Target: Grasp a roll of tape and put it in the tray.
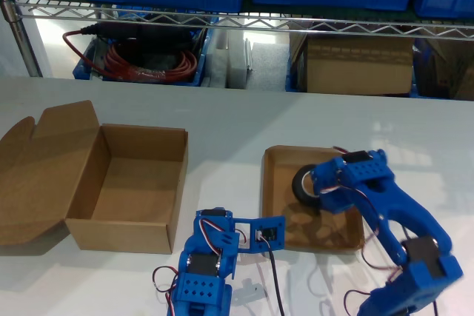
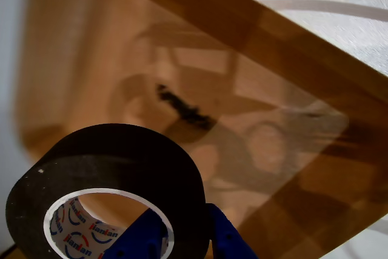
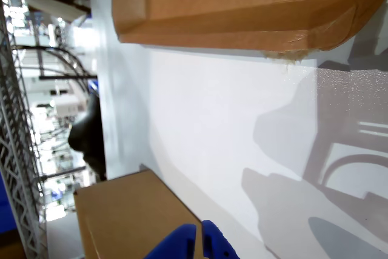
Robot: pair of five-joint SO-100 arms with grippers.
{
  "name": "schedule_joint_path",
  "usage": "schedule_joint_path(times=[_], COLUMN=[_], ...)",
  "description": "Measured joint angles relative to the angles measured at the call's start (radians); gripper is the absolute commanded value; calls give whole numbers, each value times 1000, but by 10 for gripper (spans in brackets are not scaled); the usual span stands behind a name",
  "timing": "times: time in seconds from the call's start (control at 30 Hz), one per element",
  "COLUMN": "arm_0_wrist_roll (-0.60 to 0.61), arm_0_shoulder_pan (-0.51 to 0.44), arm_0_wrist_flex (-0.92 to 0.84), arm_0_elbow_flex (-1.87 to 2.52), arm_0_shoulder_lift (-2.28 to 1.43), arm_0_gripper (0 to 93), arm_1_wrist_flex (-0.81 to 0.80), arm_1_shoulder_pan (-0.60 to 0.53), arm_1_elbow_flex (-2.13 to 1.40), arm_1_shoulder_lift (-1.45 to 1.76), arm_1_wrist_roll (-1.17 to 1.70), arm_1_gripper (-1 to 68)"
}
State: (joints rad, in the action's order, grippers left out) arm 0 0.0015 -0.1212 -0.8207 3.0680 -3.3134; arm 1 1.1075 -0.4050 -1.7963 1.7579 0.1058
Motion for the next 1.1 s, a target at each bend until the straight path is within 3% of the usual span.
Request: schedule_joint_path(times=[0.27, 0.37, 0.53, 0.77, 0.8, 0.87, 1.1], arm_0_wrist_roll=[0, 0, 0, 0, 0, 0, 0], arm_0_shoulder_pan=[0, 0, 0, 0, 0, 0, 0], arm_0_wrist_flex=[0, 0, 0, 0, 0, 0, 0], arm_0_elbow_flex=[0, 0, 0, 0, 0, 0, 0], arm_0_shoulder_lift=[0, 0, 0, 0, 0, 0, 0], arm_0_gripper=[2, 2, 2, 2, 2, 2, 2], arm_1_wrist_flex=[21, 21, 28, 25, 14, -21, -436], arm_1_shoulder_pan=[2, 2, 2, 17, 29, 75, 377], arm_1_elbow_flex=[32, 32, 32, 32, 32, 0, -531], arm_1_shoulder_lift=[-71, -72, -74, -72, -60, 3, 561], arm_1_wrist_roll=[0, 0, 0, 3, 3, 3, 43], arm_1_gripper=[11, 209, 270, 204, 166, 21, 0])
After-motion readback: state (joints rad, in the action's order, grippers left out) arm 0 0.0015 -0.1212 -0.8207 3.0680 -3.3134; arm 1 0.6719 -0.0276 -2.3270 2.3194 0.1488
